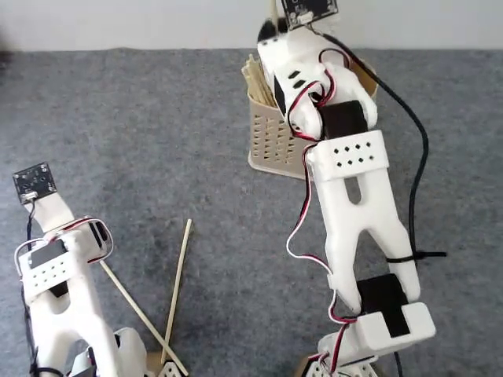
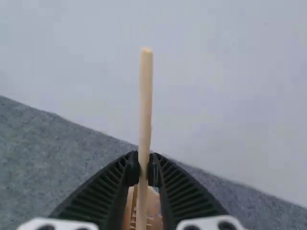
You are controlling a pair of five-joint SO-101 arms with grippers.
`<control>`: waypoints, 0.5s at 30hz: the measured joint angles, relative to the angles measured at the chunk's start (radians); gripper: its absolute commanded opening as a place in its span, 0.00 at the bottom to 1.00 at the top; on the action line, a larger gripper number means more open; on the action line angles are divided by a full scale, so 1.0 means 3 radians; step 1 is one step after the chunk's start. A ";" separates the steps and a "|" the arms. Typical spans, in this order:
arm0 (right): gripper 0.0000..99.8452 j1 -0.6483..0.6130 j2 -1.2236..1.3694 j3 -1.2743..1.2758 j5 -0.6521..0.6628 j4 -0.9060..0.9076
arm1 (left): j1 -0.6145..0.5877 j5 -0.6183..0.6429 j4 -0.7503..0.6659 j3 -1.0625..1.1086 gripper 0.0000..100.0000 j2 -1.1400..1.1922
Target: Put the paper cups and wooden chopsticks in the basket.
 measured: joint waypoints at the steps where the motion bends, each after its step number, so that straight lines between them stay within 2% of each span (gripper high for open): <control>1: 0.21 0.0005 0.0000 0.0000 0.0000 0.0061 | 0.0000 0.0000 0.0000 0.0000 0.16 0.0000; 4: 0.22 0.0000 -0.0010 0.0000 0.0000 0.0261 | 0.0000 0.0000 0.0000 0.0000 0.16 0.0000; 11: 0.08 -0.0189 -0.0471 0.0000 0.0000 0.1320 | 0.0000 0.0000 0.0000 0.0000 0.16 0.0000; 15: 0.04 -0.0338 -0.0685 -0.0005 0.0000 0.2092 | 0.0000 0.0000 0.0061 0.0000 0.16 0.0000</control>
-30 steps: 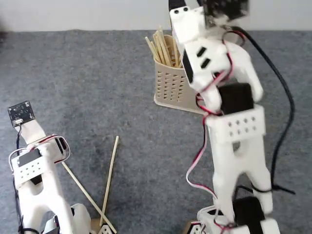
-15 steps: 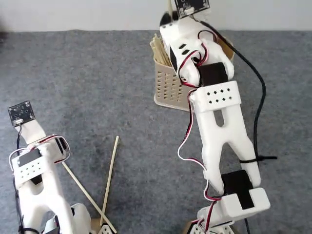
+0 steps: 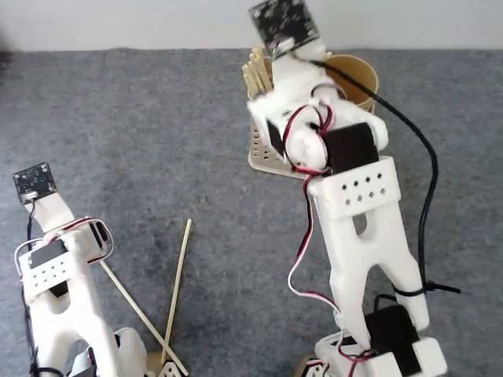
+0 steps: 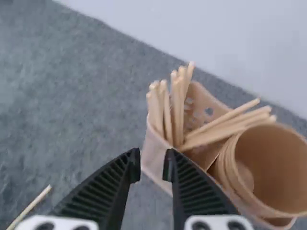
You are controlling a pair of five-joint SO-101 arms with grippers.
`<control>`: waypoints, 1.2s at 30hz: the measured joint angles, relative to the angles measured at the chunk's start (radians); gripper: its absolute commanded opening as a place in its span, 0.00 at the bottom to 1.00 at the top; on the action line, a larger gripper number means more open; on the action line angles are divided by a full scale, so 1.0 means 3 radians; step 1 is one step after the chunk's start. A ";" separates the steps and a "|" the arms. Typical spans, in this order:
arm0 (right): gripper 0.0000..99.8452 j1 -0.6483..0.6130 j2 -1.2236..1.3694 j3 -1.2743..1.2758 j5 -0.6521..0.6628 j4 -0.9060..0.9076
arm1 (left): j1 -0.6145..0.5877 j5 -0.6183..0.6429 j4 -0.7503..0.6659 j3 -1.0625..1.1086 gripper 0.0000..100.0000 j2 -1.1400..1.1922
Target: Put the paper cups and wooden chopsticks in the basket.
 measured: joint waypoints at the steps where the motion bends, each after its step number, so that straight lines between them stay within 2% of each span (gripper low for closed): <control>1: 0.03 -0.0015 -0.0015 0.0000 0.0000 0.0194 | 0.0000 0.0000 0.0046 0.0000 0.17 0.0000; 8: 0.03 -0.0015 -0.0031 -0.0005 0.0000 0.1309 | 0.0000 0.0000 0.0869 -0.0332 0.16 0.0000; 12: 0.03 -0.0041 -0.0128 0.0174 -0.0128 0.1391 | 0.0000 0.0000 0.1575 -0.0716 0.16 0.0000; 15: 0.03 -0.0031 -0.0251 0.0517 -0.0189 0.1391 | 0.0000 0.0000 0.1867 -0.0772 0.16 0.0000; 19: 0.03 -0.0041 -0.0425 0.1013 -0.0210 0.1391 | 0.0000 0.0000 0.1867 -0.0650 0.16 -0.0005; 27: 0.03 -0.0041 -0.0956 0.1734 -0.0210 0.1325 | 0.0000 0.0000 0.1253 0.0015 0.16 -0.0005; 32: 0.03 -0.0041 -0.1381 0.2056 -0.0210 0.1151 | 0.0000 -0.0015 0.1054 0.0194 0.16 -0.0005; 36: 0.03 -0.0041 -0.1657 0.2235 -0.0210 0.1069 | 0.0000 -0.0015 0.0997 0.0235 0.09 -0.0005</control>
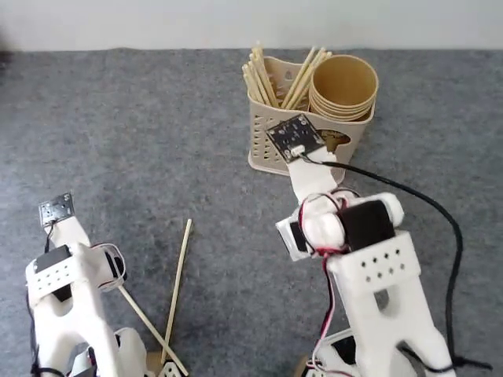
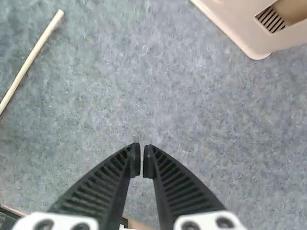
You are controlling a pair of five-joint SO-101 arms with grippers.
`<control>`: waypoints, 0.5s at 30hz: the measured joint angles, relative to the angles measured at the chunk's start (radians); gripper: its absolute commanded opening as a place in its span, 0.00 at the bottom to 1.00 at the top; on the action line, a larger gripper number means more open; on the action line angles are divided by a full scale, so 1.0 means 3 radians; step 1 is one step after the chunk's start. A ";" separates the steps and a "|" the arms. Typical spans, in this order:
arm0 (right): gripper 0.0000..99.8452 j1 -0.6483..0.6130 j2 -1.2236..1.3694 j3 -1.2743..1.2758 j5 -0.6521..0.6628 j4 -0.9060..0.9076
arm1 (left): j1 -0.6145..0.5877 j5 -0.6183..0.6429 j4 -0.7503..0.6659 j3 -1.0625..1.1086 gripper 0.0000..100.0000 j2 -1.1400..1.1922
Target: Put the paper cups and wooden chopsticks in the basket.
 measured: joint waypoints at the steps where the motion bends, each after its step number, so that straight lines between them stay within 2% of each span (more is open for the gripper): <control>1: 0.03 0.0000 -0.0056 0.0036 0.0000 -0.0020 | 0.0000 0.0000 -0.0036 0.0031 0.06 0.0000; 3: 0.03 0.0000 -0.0138 0.0097 0.0000 -0.0020 | 0.0005 0.0000 -0.0143 0.0118 0.01 0.0000; 8: 0.03 0.0000 -0.0230 0.0143 -0.0005 -0.0020 | 0.0164 -0.0005 -0.0199 0.0138 0.01 0.0000; 15: 0.03 0.0000 -0.0230 0.0153 -0.0240 -0.0020 | 0.0240 -0.0005 -0.0210 0.0138 0.01 0.0000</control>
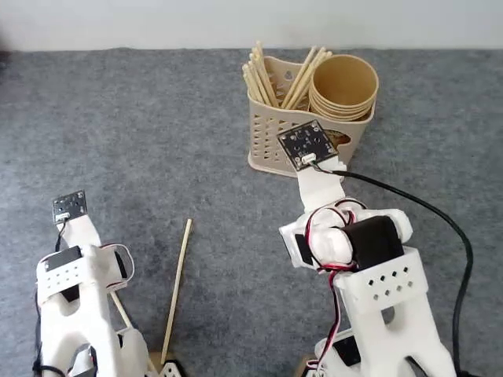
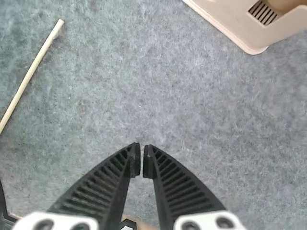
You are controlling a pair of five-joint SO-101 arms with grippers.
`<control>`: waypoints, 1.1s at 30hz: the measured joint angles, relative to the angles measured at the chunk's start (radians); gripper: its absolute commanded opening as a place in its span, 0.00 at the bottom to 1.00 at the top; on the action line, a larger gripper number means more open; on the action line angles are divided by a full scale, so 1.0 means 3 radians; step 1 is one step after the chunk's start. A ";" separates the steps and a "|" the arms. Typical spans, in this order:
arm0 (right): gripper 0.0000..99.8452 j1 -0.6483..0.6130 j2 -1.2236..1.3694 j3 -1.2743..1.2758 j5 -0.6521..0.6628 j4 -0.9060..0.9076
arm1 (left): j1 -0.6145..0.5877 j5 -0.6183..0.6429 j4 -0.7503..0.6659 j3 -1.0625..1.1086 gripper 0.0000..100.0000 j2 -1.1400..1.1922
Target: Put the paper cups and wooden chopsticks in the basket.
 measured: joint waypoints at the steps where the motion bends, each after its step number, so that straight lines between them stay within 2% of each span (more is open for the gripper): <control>1: 0.03 0.0000 0.0000 0.0000 -0.0010 0.0000 | 0.0000 0.0000 0.0000 0.0000 0.01 0.0000; 9: 0.03 0.0000 0.0000 0.0000 -0.0015 0.0000 | 0.0000 0.0000 0.0000 0.0000 0.03 0.0000; 18: 0.03 0.0000 -0.0005 0.0000 -0.0026 0.0000 | -0.0338 0.0000 0.0000 0.0000 0.17 0.0000; 23: 0.03 0.0000 -0.0005 0.0000 -0.0026 0.0000 | -0.0363 0.0000 0.0000 0.0000 0.14 0.0000; 30: 0.03 0.0000 -0.0005 0.0000 -0.0026 0.0000 | -0.0358 -0.0077 0.0000 0.0000 0.04 0.0000; 33: 0.03 0.0000 -0.0005 0.0000 -0.0026 0.0000 | -0.0353 -0.0087 -0.0026 0.0015 0.02 0.0000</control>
